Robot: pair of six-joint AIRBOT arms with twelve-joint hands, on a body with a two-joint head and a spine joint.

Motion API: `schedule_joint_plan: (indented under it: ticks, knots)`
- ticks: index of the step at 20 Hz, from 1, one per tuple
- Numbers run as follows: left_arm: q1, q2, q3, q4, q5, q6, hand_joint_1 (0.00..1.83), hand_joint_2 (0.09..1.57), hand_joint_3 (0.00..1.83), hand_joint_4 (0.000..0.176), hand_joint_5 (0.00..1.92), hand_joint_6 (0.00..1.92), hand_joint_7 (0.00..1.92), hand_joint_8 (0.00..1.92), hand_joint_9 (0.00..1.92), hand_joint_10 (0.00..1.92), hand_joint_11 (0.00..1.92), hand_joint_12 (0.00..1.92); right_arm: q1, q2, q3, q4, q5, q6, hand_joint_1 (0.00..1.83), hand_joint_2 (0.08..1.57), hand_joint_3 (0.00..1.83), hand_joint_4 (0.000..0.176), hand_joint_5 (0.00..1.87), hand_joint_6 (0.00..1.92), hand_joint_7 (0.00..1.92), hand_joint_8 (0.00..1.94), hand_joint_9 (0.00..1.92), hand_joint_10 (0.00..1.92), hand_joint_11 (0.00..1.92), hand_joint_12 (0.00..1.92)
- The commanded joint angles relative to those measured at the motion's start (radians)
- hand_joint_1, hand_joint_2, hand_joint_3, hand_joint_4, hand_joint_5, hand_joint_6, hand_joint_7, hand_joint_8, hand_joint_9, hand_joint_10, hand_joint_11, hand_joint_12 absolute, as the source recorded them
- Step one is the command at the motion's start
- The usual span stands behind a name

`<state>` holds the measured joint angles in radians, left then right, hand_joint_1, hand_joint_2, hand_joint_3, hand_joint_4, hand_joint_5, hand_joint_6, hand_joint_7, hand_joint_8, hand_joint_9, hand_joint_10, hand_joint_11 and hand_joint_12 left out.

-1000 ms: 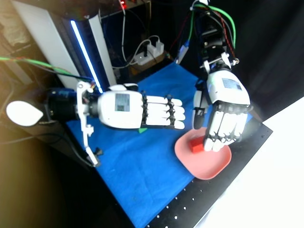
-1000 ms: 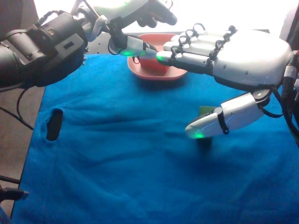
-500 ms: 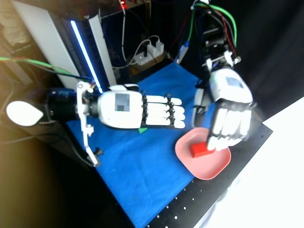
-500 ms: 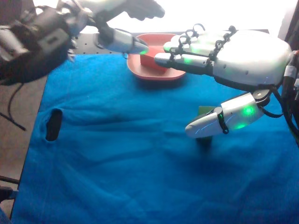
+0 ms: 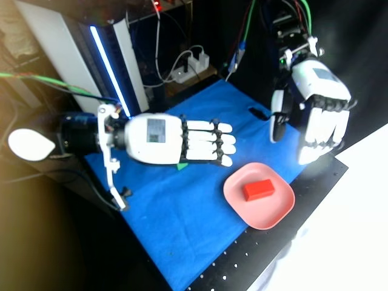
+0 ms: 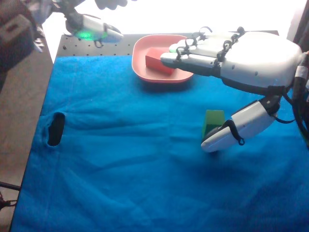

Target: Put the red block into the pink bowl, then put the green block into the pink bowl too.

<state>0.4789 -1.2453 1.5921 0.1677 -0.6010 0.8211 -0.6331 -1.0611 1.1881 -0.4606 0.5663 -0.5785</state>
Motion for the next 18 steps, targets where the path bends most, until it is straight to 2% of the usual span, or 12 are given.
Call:
schedule_joint_plan:
  ticks: [1,2,4,5,6,7,9,11,12,14,16,18]
  knots:
    - [-0.015,0.012,-0.007,-0.027,-0.113,0.012,1.22,0.96,0.0,0.0,0.77,0.0,0.95,0.0,1.0,0.0,0.76,0.83,0.009,0.009,-0.008,0.029,0.108,0.007,0.39,0.72,0.0,0.049,0.0,0.0,0.02,0.0,0.07,0.01,0.0,0.61]
    - [-0.015,0.017,-0.012,-0.03,-0.111,0.023,1.21,0.96,0.0,0.0,0.78,0.0,0.96,0.0,1.01,0.0,0.72,0.86,0.009,0.013,-0.01,0.029,0.108,0.007,0.39,0.72,0.0,0.044,0.0,0.0,0.04,0.0,0.1,0.01,0.0,0.6]
    - [-0.014,0.019,-0.014,-0.031,-0.107,0.027,1.2,0.95,0.0,0.0,0.79,0.0,0.96,0.0,1.0,0.0,0.65,0.92,0.009,0.017,-0.01,0.029,0.107,0.007,0.35,0.73,0.01,0.068,0.0,0.0,0.08,0.01,0.13,0.01,0.0,0.62]
    - [-0.013,0.019,-0.015,-0.031,-0.107,0.027,1.2,0.95,0.0,0.0,0.78,0.0,0.96,0.0,1.01,0.01,0.66,0.93,0.006,0.019,-0.013,0.029,0.107,0.007,0.37,0.74,0.01,0.072,0.0,0.0,0.11,0.01,0.14,0.01,0.0,0.67]
    - [-0.009,0.019,-0.016,-0.031,-0.107,0.027,1.2,0.96,0.0,0.0,0.78,0.0,0.96,0.0,1.0,0.0,0.65,0.93,0.002,0.021,-0.016,0.029,0.107,0.007,0.36,0.76,0.0,0.05,0.0,0.0,0.11,0.0,0.16,0.01,0.0,0.77]
    - [-0.006,0.018,-0.017,-0.031,-0.105,0.028,1.19,0.96,0.0,0.0,0.77,0.0,0.96,0.0,1.0,0.0,0.63,0.96,-0.002,0.024,-0.019,0.029,0.106,0.007,0.36,0.78,0.0,0.04,0.0,0.0,0.1,0.0,0.19,0.01,0.0,0.9]
    - [0.002,0.019,-0.017,-0.032,-0.104,0.029,1.15,0.94,0.0,0.0,0.81,0.01,0.99,0.01,1.03,0.01,0.69,0.97,-0.012,0.03,-0.025,0.029,0.105,0.007,0.32,0.78,0.0,0.038,0.0,0.0,0.12,0.0,0.24,0.0,0.03,1.06]
    - [0.006,0.027,-0.021,-0.036,-0.108,0.029,1.13,0.94,0.0,0.0,0.83,0.01,0.99,0.0,1.04,0.01,0.72,0.98,-0.021,0.031,-0.026,0.029,0.103,0.007,0.32,0.77,0.0,0.029,0.0,0.0,0.14,0.01,0.27,0.01,0.05,1.09]
    - [0.006,0.032,-0.026,-0.036,-0.11,0.03,1.15,0.94,0.0,0.0,0.81,0.0,0.99,0.0,1.05,0.01,0.72,0.98,-0.025,0.031,-0.026,0.029,0.102,0.007,0.39,0.77,0.0,0.036,0.0,0.0,0.14,0.0,0.25,0.0,0.01,1.13]
    - [0.006,0.046,-0.04,-0.037,-0.116,0.04,1.14,0.95,0.0,0.0,0.8,0.0,0.98,0.0,1.01,0.0,0.67,0.99,-0.034,0.03,-0.025,0.029,0.099,0.007,0.34,0.78,0.0,0.001,0.0,0.0,0.2,0.0,0.33,0.01,0.09,1.16]
    - [0.005,0.058,-0.054,-0.036,-0.125,0.048,1.09,0.96,0.0,0.0,0.77,0.0,0.97,0.0,0.98,0.0,0.67,0.99,-0.041,0.025,-0.022,0.029,0.096,0.007,0.36,0.8,0.01,0.006,0.0,0.0,0.24,0.01,0.37,0.02,0.15,1.19]
    - [0.004,0.073,-0.07,-0.036,-0.137,0.058,1.08,0.96,0.0,0.0,0.75,0.0,0.95,0.0,0.97,0.0,0.68,1.0,-0.047,0.011,-0.013,0.029,0.091,0.007,0.37,0.8,0.0,0.0,0.08,0.0,0.29,0.01,0.46,0.02,0.29,1.1]
